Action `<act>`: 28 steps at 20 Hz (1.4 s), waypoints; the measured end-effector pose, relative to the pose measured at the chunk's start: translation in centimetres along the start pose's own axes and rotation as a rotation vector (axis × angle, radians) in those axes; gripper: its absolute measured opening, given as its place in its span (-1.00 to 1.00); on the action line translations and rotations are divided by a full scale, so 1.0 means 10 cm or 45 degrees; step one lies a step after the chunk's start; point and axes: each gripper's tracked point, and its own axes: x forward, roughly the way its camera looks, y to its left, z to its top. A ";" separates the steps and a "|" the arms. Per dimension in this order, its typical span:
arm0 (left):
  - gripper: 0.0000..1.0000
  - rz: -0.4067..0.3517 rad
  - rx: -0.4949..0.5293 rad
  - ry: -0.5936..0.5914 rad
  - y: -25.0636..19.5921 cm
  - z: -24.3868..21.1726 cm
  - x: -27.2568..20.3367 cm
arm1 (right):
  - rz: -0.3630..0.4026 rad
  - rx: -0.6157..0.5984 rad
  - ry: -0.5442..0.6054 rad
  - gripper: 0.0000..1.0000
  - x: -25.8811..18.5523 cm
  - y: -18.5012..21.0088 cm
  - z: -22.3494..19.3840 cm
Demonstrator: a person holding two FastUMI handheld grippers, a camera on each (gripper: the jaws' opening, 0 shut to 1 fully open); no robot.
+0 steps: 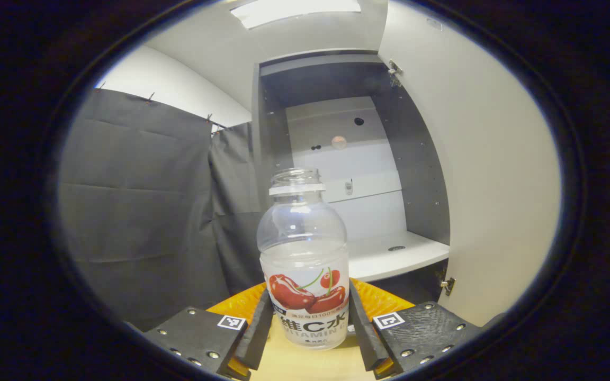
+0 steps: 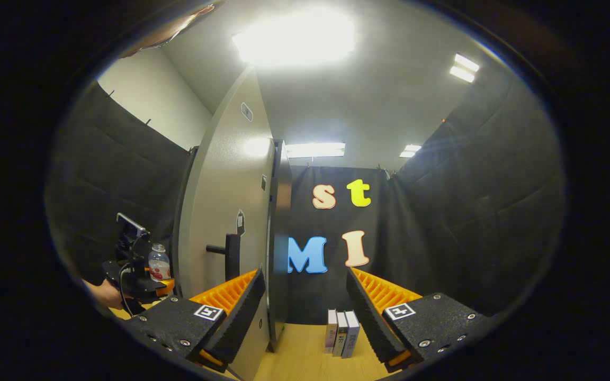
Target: Open the cabinet door with the right hand, grasp the bottle in the cabinet with the left hand and place it on the coaster, then close the cabinet door with the right hand.
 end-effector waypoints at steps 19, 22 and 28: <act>0.43 0.168 -0.023 0.083 0.12 0.00 0.02 | 0.253 -0.174 0.972 0.91 -1.05 0.30 -3.14; 0.45 0.174 -0.088 0.117 0.10 -0.03 0.01 | 0.248 -0.186 1.012 0.91 -1.20 0.27 -3.24; 0.44 0.169 -0.062 0.086 0.08 0.04 0.03 | 0.302 -0.206 1.054 0.91 -1.28 0.36 -3.40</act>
